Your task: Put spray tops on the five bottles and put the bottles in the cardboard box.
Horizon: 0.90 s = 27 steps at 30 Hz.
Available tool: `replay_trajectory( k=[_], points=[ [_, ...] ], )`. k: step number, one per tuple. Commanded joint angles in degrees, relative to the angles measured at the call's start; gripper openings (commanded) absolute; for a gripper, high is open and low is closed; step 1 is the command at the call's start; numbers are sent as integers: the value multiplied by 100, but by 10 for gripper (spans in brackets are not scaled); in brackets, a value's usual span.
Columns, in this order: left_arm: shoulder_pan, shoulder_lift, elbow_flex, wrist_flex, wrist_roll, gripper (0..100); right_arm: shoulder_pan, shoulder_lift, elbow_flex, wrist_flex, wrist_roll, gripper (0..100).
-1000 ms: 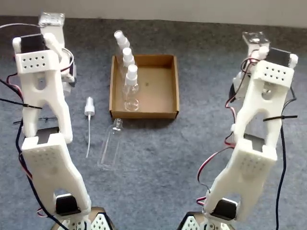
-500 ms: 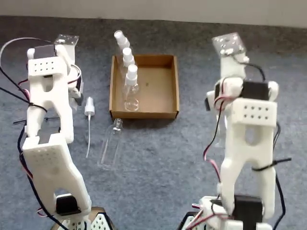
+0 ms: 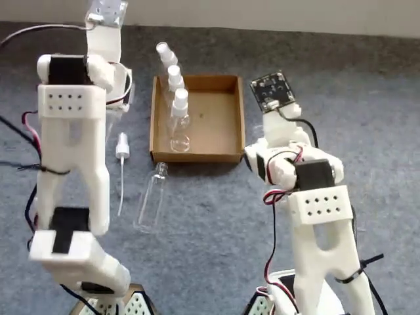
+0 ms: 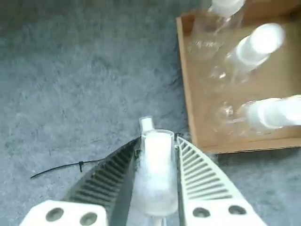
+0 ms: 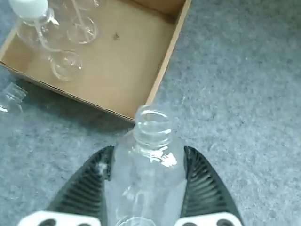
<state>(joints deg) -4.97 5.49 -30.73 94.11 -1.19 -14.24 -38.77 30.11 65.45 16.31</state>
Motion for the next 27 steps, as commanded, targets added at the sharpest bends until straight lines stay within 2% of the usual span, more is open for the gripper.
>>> replay_trajectory(
  k=[1, 4, 9, 14, 18, 20, 23, 27],
  points=[
    [435, -1323, -119, -97, 378, 42, -145, -286, -13, -110, -9, 4],
    [629, -1895, -145, -132, 668, 42, -277, -514, 119, -101, -9, 4],
    [989, -2774, 75, -624, 1143, 41, -585, -1130, 497, -347, -53, 4],
    [1499, -3662, 945, -1380, 1248, 4, -1042, -2053, 1710, -2132, -246, 4],
    [1912, -4391, 1877, -2426, 1231, 8, -1349, -2818, 2993, -3565, -624, 4],
    [2211, -4681, 2343, -3024, 976, 6, -1481, -3152, 3565, -4031, -826, 4],
    [2782, -4945, 2985, -3947, 659, 5, -1692, -3644, 4242, -4470, -958, 4],
    [3319, -4919, 3670, -5222, 615, 5, -1763, -4286, 4787, -4541, -826, 4]
  ],
)
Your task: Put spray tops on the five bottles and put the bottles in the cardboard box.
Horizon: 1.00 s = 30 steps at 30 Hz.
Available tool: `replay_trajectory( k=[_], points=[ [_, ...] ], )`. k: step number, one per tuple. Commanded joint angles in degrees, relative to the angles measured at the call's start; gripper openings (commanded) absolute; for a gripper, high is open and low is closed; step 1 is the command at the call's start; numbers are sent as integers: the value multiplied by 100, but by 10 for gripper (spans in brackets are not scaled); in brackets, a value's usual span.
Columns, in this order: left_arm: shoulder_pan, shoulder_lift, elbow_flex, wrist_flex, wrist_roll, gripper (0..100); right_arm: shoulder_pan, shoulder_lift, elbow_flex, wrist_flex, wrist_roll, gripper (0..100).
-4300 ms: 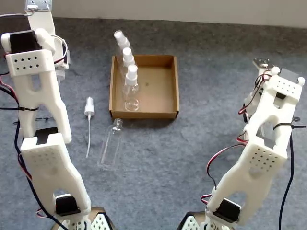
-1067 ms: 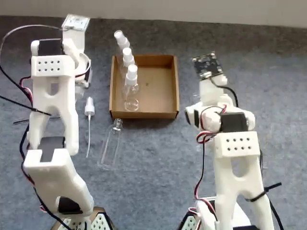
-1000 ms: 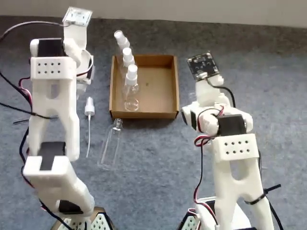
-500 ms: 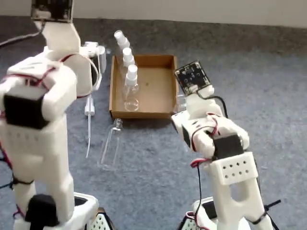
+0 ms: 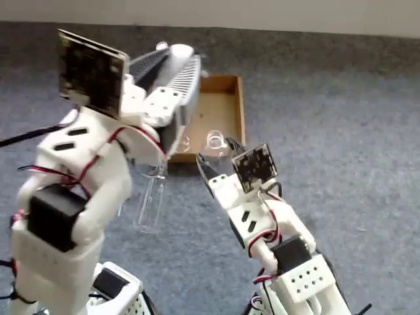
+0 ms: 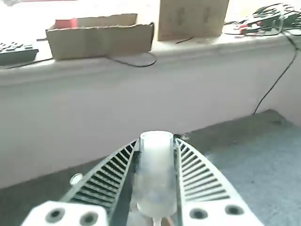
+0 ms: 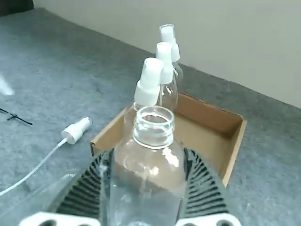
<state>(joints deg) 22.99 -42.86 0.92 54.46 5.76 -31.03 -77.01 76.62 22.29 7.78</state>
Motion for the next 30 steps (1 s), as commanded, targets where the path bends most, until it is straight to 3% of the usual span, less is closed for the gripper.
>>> replay_trajectory(
  k=[1, 10, 24, 30],
  points=[
    [602, -48, 629, -1503, -79, 5, -84, -611, 207, -224, 26, 4],
    [831, 523, 831, -2242, -70, 5, -75, -1253, 470, -198, 26, 4],
    [848, 611, 303, -2207, -44, 5, -75, -1253, 479, -198, 26, 4],
    [848, 646, 101, -1767, -62, 5, -57, -1253, 479, -189, 26, 4]
  ],
)
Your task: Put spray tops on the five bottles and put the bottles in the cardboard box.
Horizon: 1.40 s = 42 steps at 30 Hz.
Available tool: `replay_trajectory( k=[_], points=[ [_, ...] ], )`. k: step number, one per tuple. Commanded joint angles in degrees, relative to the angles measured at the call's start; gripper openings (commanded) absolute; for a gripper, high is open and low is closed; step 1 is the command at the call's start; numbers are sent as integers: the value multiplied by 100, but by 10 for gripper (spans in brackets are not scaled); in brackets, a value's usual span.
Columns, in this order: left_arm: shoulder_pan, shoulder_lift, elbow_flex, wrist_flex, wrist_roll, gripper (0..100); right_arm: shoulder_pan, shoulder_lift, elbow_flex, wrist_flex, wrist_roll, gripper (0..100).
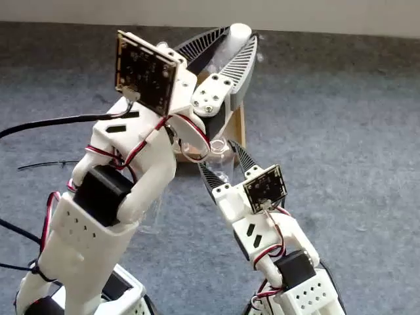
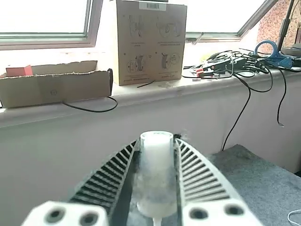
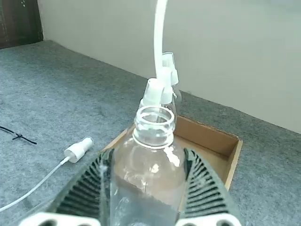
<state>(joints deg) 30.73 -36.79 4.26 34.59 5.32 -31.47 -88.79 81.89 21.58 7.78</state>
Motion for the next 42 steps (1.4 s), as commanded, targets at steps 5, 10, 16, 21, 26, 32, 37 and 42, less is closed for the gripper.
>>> replay_trajectory(
  k=[5, 10, 16, 21, 26, 32, 37, 42],
  points=[
    [75, 4, 154, 229, -9, 5, -13, -75, -48, -119, 26, 4],
    [75, 40, 224, 237, 0, 5, -22, -75, -48, 4, 26, 4],
    [75, 40, 347, 299, 0, 5, -13, -110, -57, 22, 26, 4],
    [84, -4, 848, 325, 9, 5, -13, -110, -57, 22, 0, 4],
    [75, -13, 1279, 334, 9, 5, -13, -119, -57, 13, -9, 4],
    [75, -505, 1833, 668, 0, 5, 215, -119, -57, -4, -316, 4],
    [66, -1095, 2404, 703, -26, 7, 347, -119, -66, -4, -580, 4],
    [31, -1464, 3152, 703, -44, 8, 347, -119, -66, 4, -589, 4]
  ],
)
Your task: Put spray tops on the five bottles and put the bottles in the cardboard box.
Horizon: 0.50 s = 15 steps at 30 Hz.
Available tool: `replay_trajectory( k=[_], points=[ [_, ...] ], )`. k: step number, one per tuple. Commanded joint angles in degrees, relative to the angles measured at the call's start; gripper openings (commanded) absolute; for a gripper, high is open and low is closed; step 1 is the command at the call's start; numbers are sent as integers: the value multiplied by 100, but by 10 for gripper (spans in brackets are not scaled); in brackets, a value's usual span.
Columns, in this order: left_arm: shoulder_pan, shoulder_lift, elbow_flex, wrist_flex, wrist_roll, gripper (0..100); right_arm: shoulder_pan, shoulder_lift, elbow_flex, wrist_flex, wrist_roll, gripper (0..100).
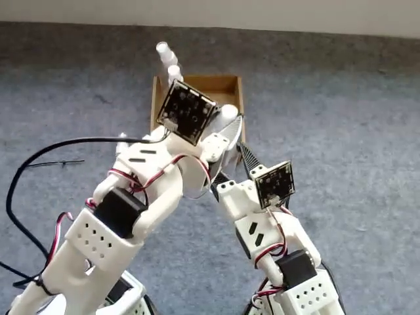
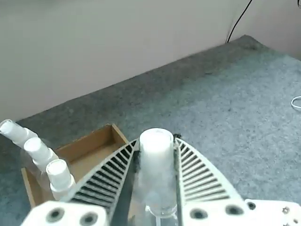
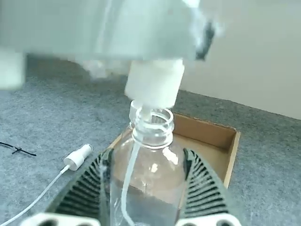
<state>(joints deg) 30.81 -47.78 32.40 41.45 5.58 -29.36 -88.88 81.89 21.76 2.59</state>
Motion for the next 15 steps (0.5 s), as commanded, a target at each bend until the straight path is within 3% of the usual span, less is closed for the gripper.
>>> replay_trajectory(
  k=[1, 7, 15],
  points=[
    [31, -435, 453, 18, -167, 10, 136, -110, -66, -13, -70, 4],
    [66, -760, 611, 35, -844, 133, 136, -110, -66, -13, -62, 4],
    [57, -743, -330, 475, -870, 133, 127, -92, -66, -13, -62, 4]
  ],
)
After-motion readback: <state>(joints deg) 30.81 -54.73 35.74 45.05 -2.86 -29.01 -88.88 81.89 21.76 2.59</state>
